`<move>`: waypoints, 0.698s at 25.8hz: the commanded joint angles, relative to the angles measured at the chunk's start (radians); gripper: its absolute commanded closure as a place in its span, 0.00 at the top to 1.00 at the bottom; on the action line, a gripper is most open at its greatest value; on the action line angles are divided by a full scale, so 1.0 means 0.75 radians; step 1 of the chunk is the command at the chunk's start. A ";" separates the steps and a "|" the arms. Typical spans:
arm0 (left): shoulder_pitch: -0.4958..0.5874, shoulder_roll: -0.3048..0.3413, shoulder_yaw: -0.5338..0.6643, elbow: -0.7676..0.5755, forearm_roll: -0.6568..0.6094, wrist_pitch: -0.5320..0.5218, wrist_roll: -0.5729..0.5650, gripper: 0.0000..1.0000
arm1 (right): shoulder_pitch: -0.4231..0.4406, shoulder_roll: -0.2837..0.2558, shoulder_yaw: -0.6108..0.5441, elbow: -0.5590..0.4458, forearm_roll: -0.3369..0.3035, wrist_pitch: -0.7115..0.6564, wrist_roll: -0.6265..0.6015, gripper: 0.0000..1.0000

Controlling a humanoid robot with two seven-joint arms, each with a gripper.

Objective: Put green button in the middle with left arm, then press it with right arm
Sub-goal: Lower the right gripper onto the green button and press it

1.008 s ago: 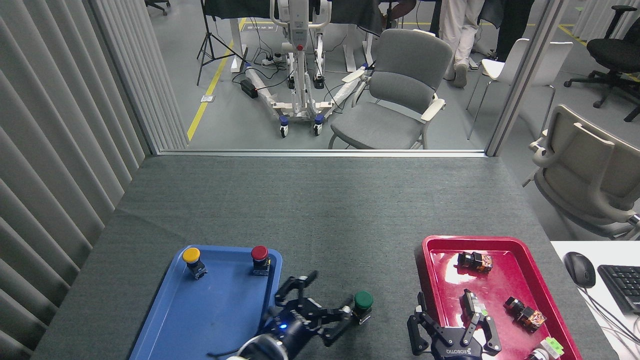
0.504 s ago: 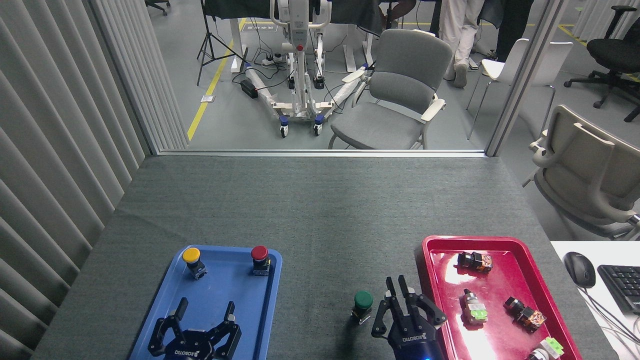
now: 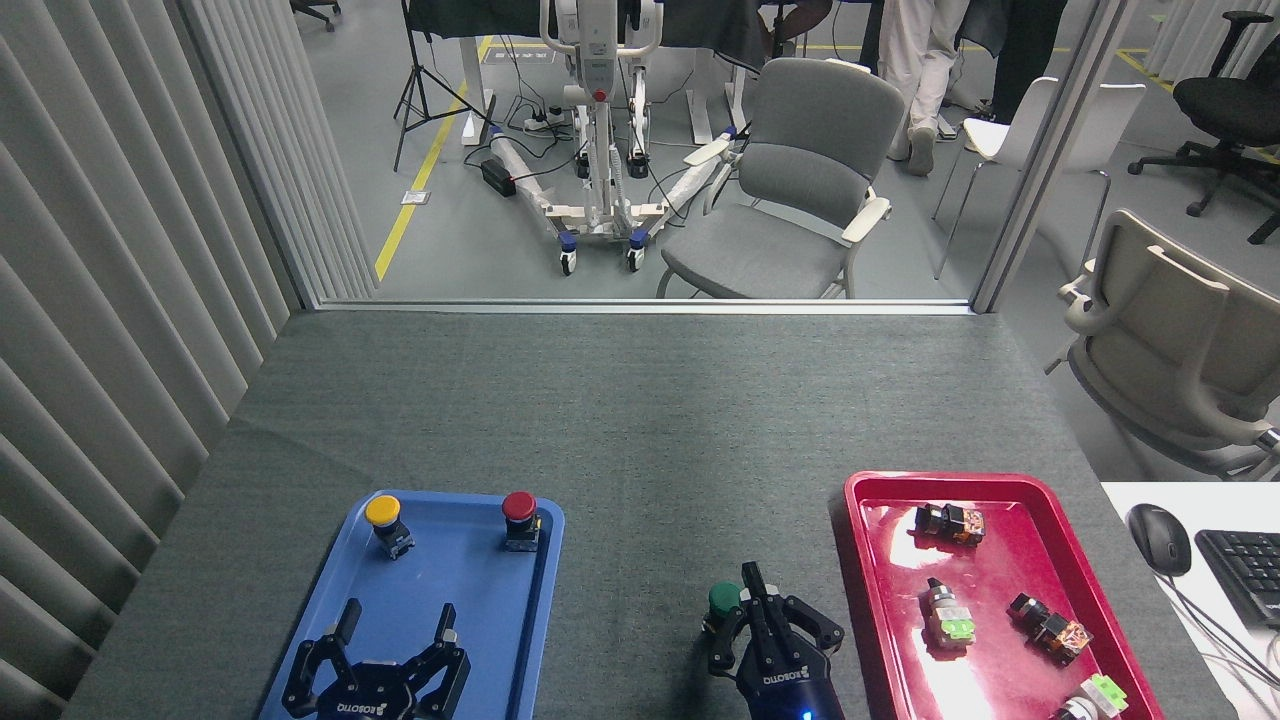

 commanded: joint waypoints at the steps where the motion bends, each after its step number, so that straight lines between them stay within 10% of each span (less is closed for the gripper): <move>1: -0.011 -0.001 0.006 0.004 0.002 -0.008 0.000 1.00 | -0.020 0.017 0.009 0.081 0.000 0.000 -0.001 0.00; 18: 0.018 0.003 0.055 -0.006 0.009 -0.010 0.000 1.00 | -0.048 0.045 0.031 0.205 -0.004 -0.008 -0.001 0.00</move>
